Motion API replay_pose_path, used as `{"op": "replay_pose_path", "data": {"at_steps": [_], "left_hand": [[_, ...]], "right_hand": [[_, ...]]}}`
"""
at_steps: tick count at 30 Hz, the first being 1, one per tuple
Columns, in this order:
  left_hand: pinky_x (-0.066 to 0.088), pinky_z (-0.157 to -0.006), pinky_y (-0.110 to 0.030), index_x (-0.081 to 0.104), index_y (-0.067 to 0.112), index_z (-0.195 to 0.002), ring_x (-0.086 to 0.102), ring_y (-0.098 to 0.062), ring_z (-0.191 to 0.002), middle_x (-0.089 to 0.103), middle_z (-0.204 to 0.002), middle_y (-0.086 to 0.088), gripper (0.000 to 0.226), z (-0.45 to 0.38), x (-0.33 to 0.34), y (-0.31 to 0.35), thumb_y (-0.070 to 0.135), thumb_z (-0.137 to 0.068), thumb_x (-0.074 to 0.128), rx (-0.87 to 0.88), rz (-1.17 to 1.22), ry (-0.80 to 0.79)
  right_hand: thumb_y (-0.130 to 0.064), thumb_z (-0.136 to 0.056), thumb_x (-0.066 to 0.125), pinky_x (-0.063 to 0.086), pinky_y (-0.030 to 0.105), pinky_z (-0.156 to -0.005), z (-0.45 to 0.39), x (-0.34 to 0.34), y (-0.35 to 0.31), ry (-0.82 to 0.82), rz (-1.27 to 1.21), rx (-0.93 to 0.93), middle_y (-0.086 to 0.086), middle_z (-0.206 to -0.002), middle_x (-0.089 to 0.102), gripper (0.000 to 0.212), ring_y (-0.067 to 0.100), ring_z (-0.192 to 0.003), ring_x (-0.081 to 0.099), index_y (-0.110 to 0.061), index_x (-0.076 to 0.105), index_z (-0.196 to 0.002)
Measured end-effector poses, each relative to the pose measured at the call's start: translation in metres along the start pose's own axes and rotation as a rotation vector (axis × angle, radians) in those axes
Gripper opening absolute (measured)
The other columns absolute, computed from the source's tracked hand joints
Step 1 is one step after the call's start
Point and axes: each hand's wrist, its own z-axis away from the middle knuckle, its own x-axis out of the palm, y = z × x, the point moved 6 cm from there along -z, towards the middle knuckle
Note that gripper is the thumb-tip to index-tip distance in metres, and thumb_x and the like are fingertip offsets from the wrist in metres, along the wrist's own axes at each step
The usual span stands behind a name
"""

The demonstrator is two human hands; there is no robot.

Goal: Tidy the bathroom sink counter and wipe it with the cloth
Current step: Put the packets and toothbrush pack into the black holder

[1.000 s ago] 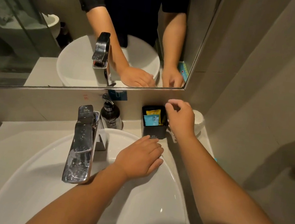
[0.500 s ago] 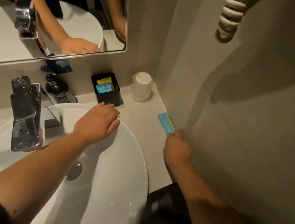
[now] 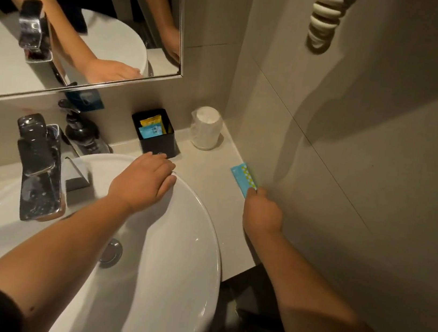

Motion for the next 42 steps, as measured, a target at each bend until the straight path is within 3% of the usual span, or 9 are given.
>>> {"op": "replay_pose_path", "data": {"at_steps": [6, 16, 20, 23, 27, 33, 37, 39, 42], "left_hand": [[0.029, -0.11, -0.043, 0.06, 0.011, -0.118, 0.049, -0.03, -0.125, 0.065, -0.118, -0.009, 0.052, 0.001, -0.002, 0.002, 0.043, -0.097, 0.024, -0.006, 0.018, 0.002], [0.027, -0.111, -0.041, 0.059, 0.013, -0.12, 0.048, -0.028, -0.126, 0.064, -0.122, -0.008, 0.055, 0.0, -0.001, 0.002, 0.045, -0.097, 0.022, -0.004, 0.009, 0.008], [0.027, -0.111, -0.04, 0.06, 0.013, -0.12, 0.048, -0.027, -0.126, 0.064, -0.121, -0.008, 0.052, 0.001, -0.003, 0.001, 0.044, -0.097, 0.024, -0.002, 0.008, 0.014], [0.026, -0.111, -0.039, 0.059, 0.012, -0.122, 0.047, -0.027, -0.127, 0.063, -0.122, -0.008, 0.046, 0.001, -0.006, 0.001, 0.04, -0.098, 0.031, -0.007, 0.001, 0.008], [0.024, -0.112, -0.039, 0.058, 0.012, -0.122, 0.045, -0.027, -0.129, 0.062, -0.123, -0.009, 0.039, 0.001, -0.007, 0.002, 0.037, -0.099, 0.038, -0.003, 0.019, -0.003], [0.023, -0.109, -0.037, 0.06, 0.011, -0.115, 0.049, -0.03, -0.123, 0.064, -0.117, -0.009, 0.041, 0.0, -0.007, 0.002, 0.037, -0.097, 0.035, 0.028, 0.038, 0.035], [0.022, -0.103, -0.034, 0.063, 0.01, -0.105, 0.054, -0.031, -0.115, 0.066, -0.106, -0.008, 0.037, -0.002, -0.007, 0.004, 0.035, -0.096, 0.038, 0.072, 0.013, 0.091], [0.022, -0.103, -0.034, 0.063, 0.01, -0.102, 0.055, -0.031, -0.113, 0.067, -0.103, -0.007, 0.036, -0.002, -0.005, 0.003, 0.034, -0.096, 0.037, 0.084, 0.009, 0.113], [0.021, -0.105, -0.034, 0.063, 0.01, -0.103, 0.053, -0.03, -0.114, 0.066, -0.104, -0.007, 0.035, -0.003, -0.002, 0.002, 0.034, -0.097, 0.039, 0.097, -0.005, 0.113]], "right_hand": [[-0.007, -0.091, 0.051, 0.052, 0.038, -0.075, -0.009, -0.005, 0.003, -0.049, -0.001, -0.003, 0.012, -0.119, 0.049, 0.027, 0.031, -0.095, 0.066, -0.01, 0.056, -0.118], [-0.006, -0.086, 0.06, 0.054, 0.039, -0.074, -0.019, -0.01, 0.002, 0.007, -0.056, -0.015, 0.013, -0.112, 0.06, 0.033, 0.032, -0.096, 0.067, -0.011, 0.047, -0.115], [-0.008, -0.089, 0.055, 0.053, 0.04, -0.077, -0.021, -0.017, 0.004, 0.023, -0.137, 0.034, 0.016, -0.109, 0.064, 0.02, 0.037, -0.098, 0.066, -0.008, 0.053, -0.108], [-0.016, -0.086, 0.058, 0.05, 0.035, -0.069, -0.027, -0.048, -0.001, 0.068, -0.326, 0.027, 0.02, -0.093, 0.07, 0.013, 0.036, -0.086, 0.067, -0.005, 0.064, -0.089], [-0.023, -0.08, 0.067, 0.044, 0.032, -0.056, -0.036, -0.125, -0.044, 0.098, -0.889, -0.095, 0.007, -0.057, 0.062, 0.019, 0.02, -0.049, 0.054, -0.006, 0.065, -0.071], [-0.017, -0.088, 0.063, 0.05, 0.035, -0.058, -0.074, -0.185, -0.133, 0.121, -1.385, -0.351, -0.001, -0.061, 0.058, 0.024, 0.014, -0.057, 0.055, -0.018, 0.056, -0.065], [-0.018, -0.091, 0.06, 0.052, 0.034, -0.064, -0.098, -0.162, -0.169, 0.073, -1.404, -0.381, 0.001, -0.071, 0.062, 0.017, 0.011, -0.064, 0.057, -0.019, 0.06, -0.075], [-0.021, -0.091, 0.059, 0.049, 0.039, -0.063, -0.105, -0.146, -0.18, 0.054, -1.325, -0.401, 0.001, -0.069, 0.06, 0.02, 0.012, -0.062, 0.053, -0.016, 0.059, -0.071], [-0.023, -0.09, 0.06, 0.043, 0.033, -0.062, -0.115, -0.123, -0.188, 0.017, -1.169, -0.426, -0.004, -0.063, 0.055, 0.025, 0.012, -0.06, 0.047, -0.019, 0.058, -0.066]]}}
